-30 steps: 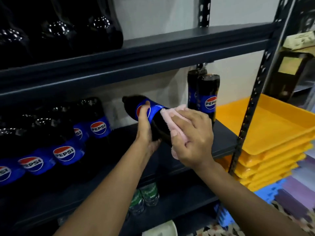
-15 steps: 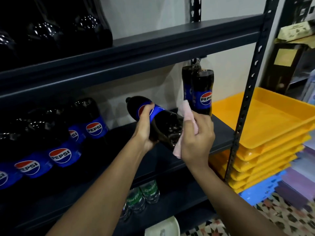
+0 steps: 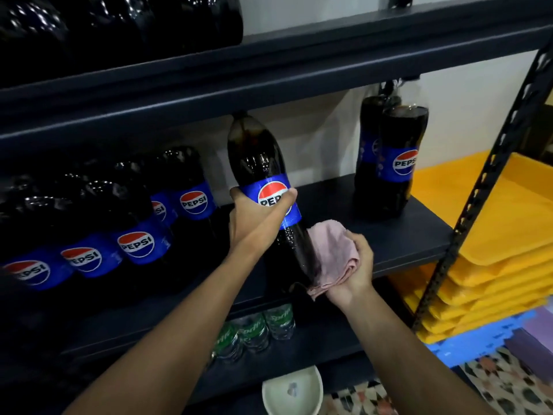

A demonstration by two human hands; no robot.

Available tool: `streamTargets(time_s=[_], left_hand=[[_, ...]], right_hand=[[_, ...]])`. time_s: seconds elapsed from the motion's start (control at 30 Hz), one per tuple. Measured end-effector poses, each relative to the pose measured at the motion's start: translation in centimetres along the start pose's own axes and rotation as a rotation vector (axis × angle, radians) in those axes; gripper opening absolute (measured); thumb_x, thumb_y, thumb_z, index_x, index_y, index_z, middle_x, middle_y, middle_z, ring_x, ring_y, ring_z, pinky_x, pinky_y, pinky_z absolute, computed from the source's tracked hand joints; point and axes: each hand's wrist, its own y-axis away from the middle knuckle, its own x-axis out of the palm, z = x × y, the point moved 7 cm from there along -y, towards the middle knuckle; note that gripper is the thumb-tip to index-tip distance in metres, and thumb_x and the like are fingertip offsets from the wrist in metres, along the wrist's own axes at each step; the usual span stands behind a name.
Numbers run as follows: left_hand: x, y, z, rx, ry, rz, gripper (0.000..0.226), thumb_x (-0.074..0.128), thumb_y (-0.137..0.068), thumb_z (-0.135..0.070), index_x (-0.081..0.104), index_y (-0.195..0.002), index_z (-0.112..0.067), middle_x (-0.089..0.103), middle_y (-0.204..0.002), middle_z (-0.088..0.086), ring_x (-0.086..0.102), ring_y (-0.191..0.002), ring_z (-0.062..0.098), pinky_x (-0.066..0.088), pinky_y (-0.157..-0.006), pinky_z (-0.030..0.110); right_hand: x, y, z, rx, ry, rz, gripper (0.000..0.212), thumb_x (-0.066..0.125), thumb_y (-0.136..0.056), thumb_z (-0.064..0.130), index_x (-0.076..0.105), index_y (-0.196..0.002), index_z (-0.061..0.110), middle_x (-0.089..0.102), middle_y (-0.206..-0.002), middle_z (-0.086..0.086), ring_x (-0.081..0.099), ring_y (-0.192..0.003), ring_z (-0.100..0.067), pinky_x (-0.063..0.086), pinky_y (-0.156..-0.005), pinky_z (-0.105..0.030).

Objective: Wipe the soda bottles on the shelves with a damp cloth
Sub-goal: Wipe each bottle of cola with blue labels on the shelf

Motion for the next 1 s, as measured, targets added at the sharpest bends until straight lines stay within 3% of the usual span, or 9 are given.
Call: streamTargets(time_s=[0.13,0.27,0.33,0.4,0.53,0.67,0.8,0.9,1.0], left_hand=[[-2.1,-0.2,1.6,0.039,-0.047,-0.042,0.076,0.088,-0.07,-0.062,0.04,-0.121,-0.033,0.069,-0.103,-0.009,0.071,-0.094,0.019,0.057,-0.086,0.035],[-3.8,-0.4,3.6,0.027,-0.08,-0.093,0.081,0.089,-0.071,-0.061,0.042,-0.128,-0.027,0.068,-0.101,-0.01,0.071,-0.093,0.019,0.059,-0.086,0.036],[-4.3,-0.5,4.1,0.034,-0.105,-0.107,0.082,0.089,-0.072,-0.059,0.041,-0.13,-0.026,0.064,-0.1,-0.011,0.067,-0.092,0.02,0.054,-0.084,0.033],[-4.7,-0.4,4.7,0.047,-0.112,-0.121,0.081,0.09,-0.073,-0.058,0.039,-0.128,-0.028,0.06,-0.098,-0.013,0.065,-0.091,0.019,0.052,-0.082,0.032],[-5.3,-0.3,5.9,0.068,-0.066,-0.166,0.082,0.091,-0.071,-0.059,0.039,-0.126,-0.028,0.065,-0.106,-0.009,0.069,-0.096,0.019,0.059,-0.084,0.036],[-5.8,0.0,6.6,0.082,0.0,-0.195,0.082,0.094,-0.07,-0.053,0.04,-0.124,-0.023,0.062,-0.105,-0.011,0.068,-0.093,0.013,0.052,-0.075,0.023],[-5.8,-0.1,7.1,0.097,0.049,-0.145,0.088,0.096,-0.069,-0.048,0.039,-0.131,-0.022,0.06,-0.106,-0.017,0.063,-0.092,-0.004,0.047,-0.066,0.005],[-5.9,-0.2,7.1,0.126,0.094,-0.088,0.096,0.097,-0.068,-0.043,0.038,-0.14,-0.024,0.063,-0.117,-0.012,0.066,-0.094,-0.006,0.05,-0.071,0.005],[-6.3,0.3,8.4,0.17,0.142,-0.034,0.108,0.098,-0.069,-0.036,0.033,-0.154,-0.025,0.059,-0.131,-0.014,0.064,-0.108,-0.011,0.051,-0.083,0.006]], right_hand=[[0.4,-1.6,2.7,-0.18,0.21,-0.075,0.04,0.059,-0.086,0.038,0.068,-0.111,0.009,0.069,-0.105,-0.009,0.069,-0.096,-0.027,0.053,-0.086,-0.037],[2.0,-2.6,5.1,-0.706,1.568,-0.174,0.054,0.053,-0.089,0.045,0.062,-0.138,0.024,0.059,-0.132,-0.003,0.055,-0.121,-0.029,0.046,-0.101,-0.047],[1.1,-4.4,2.0,-0.703,2.194,-0.043,0.067,0.032,-0.086,0.057,0.057,-0.141,0.027,0.054,-0.139,-0.007,0.05,-0.122,-0.033,0.041,-0.098,-0.048],[-0.5,-5.9,-0.4,-0.535,2.427,0.044,0.074,0.019,-0.084,0.061,0.057,-0.139,0.029,0.051,-0.145,-0.005,0.047,-0.127,-0.033,0.037,-0.1,-0.048],[-0.3,-5.9,-1.1,-0.449,2.469,0.073,0.061,0.029,-0.093,0.055,0.051,-0.143,0.03,0.041,-0.155,-0.004,0.037,-0.14,-0.031,0.031,-0.11,-0.05],[-0.3,-5.5,-0.8,-0.333,2.459,0.144,0.068,0.025,-0.088,0.06,0.043,-0.148,0.033,0.033,-0.16,0.0,0.03,-0.145,-0.026,0.024,-0.118,-0.053],[1.8,-5.0,-0.8,-0.353,2.351,0.132,0.064,0.048,-0.095,0.058,0.036,-0.154,0.036,0.028,-0.164,0.003,0.023,-0.151,-0.023,0.01,-0.124,-0.054],[5.3,-3.9,-1.9,-0.507,2.012,0.236,0.071,0.063,-0.094,0.053,0.039,-0.155,0.029,0.037,-0.16,0.003,0.033,-0.148,-0.018,0.024,-0.122,-0.037],[7.1,-3.4,-4.2,-0.372,1.793,0.383,0.079,0.072,-0.092,0.045,0.034,-0.158,0.024,0.039,-0.155,0.003,0.046,-0.14,-0.014,0.037,-0.111,-0.024]])
